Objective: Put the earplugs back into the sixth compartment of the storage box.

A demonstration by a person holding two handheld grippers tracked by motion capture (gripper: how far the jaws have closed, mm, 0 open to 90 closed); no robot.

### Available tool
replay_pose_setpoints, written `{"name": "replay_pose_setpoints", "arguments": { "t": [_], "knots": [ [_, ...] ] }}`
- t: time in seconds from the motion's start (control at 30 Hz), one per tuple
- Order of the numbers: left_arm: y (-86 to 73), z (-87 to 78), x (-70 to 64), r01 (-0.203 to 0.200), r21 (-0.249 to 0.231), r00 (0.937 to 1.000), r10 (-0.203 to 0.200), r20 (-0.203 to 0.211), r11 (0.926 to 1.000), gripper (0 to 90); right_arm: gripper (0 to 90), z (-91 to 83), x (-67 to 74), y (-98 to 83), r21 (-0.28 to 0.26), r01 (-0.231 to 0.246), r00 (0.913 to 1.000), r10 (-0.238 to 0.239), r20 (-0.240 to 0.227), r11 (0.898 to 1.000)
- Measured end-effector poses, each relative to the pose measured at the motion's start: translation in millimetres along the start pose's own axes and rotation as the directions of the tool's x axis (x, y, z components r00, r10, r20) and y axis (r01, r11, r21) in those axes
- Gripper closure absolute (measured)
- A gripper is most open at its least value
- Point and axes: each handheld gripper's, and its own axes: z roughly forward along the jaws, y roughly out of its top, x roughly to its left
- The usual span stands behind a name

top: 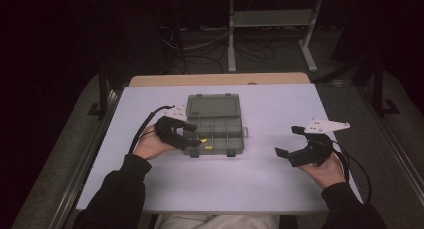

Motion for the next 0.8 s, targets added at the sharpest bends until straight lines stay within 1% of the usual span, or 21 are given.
{"name": "replay_pose_setpoints", "arguments": {
  "t": [0.17,0.23,0.27,0.3,0.33,0.37,0.4,0.53,0.57,0.6,0.63,0.7,0.8],
  "knots": [
    [-5.4,-8.9,-1.2,0.012,-0.049,0.9999,-0.012,-0.002,0.9987,30.3,0.0,0.1,0.1,-0.1,0.001,0.000,1.0000,0.000,0.000,1.000],
    [-6.7,-12.9,-1.9,0.019,-0.072,0.9998,-0.019,-0.002,0.9972,26.4,0.0,0.1,-0.1,-0.1,0.001,0.000,1.0000,0.000,0.000,1.000],
    [-7.0,-14.8,-2.4,0.021,-0.080,0.9998,-0.021,-0.006,0.9966,22.5,0.0,0.1,-0.1,-0.1,0.001,0.000,1.0000,0.000,0.001,1.000],
    [-7.2,-16.8,-3.0,0.021,-0.086,0.9997,-0.022,-0.009,0.9961,22.5,0.0,0.2,-0.1,-0.1,0.002,0.000,1.0000,0.000,0.001,1.000],
    [-7.5,-18.7,-3.7,0.021,-0.095,0.9997,-0.022,-0.011,0.9953,18.6,0.0,0.5,-0.1,-0.2,0.003,-0.001,1.0000,0.001,0.000,1.000],
    [-8.0,-20.7,-4.6,0.022,-0.103,0.9996,-0.024,-0.016,0.9944,16.6,0.0,0.7,-0.1,-0.2,0.003,-0.001,1.0000,0.001,-0.001,1.000],
    [-8.5,-22.7,-5.4,0.022,-0.109,0.9994,-0.025,-0.023,0.9938,16.6,0.0,0.7,-0.1,-0.2,0.003,-0.001,1.0000,0.001,-0.001,1.000],
    [-12.7,-31.3,-8.8,0.019,-0.147,0.9981,-0.027,-0.056,0.9889,11.2,0.0,0.5,-0.2,-0.2,0.002,0.000,1.0000,0.000,-0.001,1.000],
    [-14.2,-33.1,-9.6,0.020,-0.153,0.9973,-0.030,-0.067,0.9880,7.9,0.0,0.4,-0.1,-0.2,0.001,0.001,1.0000,-0.001,-0.002,1.000],
    [-16.0,-34.8,-10.2,0.020,-0.159,0.9961,-0.034,-0.081,0.9871,7.9,0.0,0.4,-0.1,-0.2,0.001,0.001,1.0000,-0.001,-0.002,1.000],
    [-17.8,-37.0,-10.7,0.023,-0.167,0.9946,-0.039,-0.096,0.9857,3.8,0.0,0.4,-0.4,-0.3,0.001,0.000,1.0000,0.000,-0.002,1.000],
    [-21.6,-41.6,-11.5,0.032,-0.194,0.9918,-0.056,-0.115,0.9804,2.5,0.0,0.5,-0.6,-0.3,0.001,0.000,1.0000,0.000,-0.002,1.000],
    [-28.8,-48.1,-13.3,0.045,-0.234,0.9890,-0.076,-0.127,0.9712,2.0,0.0,0.5,-0.8,-0.4,0.000,0.000,1.0000,0.000,-0.002,1.000]
  ]
}}
